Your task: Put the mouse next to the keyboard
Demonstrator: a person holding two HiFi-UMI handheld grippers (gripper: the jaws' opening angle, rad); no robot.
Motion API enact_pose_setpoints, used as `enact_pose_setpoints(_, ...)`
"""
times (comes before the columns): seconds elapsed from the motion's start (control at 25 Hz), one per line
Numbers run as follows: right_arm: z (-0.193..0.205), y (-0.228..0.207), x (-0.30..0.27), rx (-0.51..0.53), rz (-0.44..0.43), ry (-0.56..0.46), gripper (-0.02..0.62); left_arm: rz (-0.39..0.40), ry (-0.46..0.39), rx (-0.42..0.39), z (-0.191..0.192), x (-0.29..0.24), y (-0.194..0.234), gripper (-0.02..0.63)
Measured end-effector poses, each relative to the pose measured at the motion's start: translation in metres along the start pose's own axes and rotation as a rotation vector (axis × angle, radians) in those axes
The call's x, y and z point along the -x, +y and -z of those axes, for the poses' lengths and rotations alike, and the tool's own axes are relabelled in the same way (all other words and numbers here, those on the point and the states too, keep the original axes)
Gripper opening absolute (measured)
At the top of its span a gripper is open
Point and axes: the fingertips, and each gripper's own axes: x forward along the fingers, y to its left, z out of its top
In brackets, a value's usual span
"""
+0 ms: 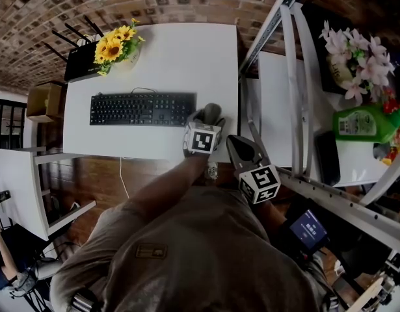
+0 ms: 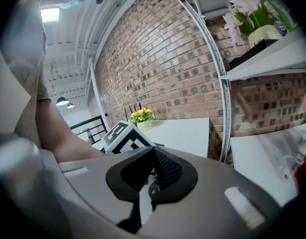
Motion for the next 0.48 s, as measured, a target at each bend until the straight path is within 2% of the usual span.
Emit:
enact_pose_setpoints(0.28,-0.002,0.004,-0.005,-0.008,-0.004,0.006,0.014,0.053,-0.064,0.006,-0.002,0.011,0.003,0.336)
enact_pose_setpoints(0.48,-0.004,0.004,-0.010,-0.006,0.002,-0.005,0.014,0.158,-0.165,-0.013,-0.006,0.032,-0.003,0.335)
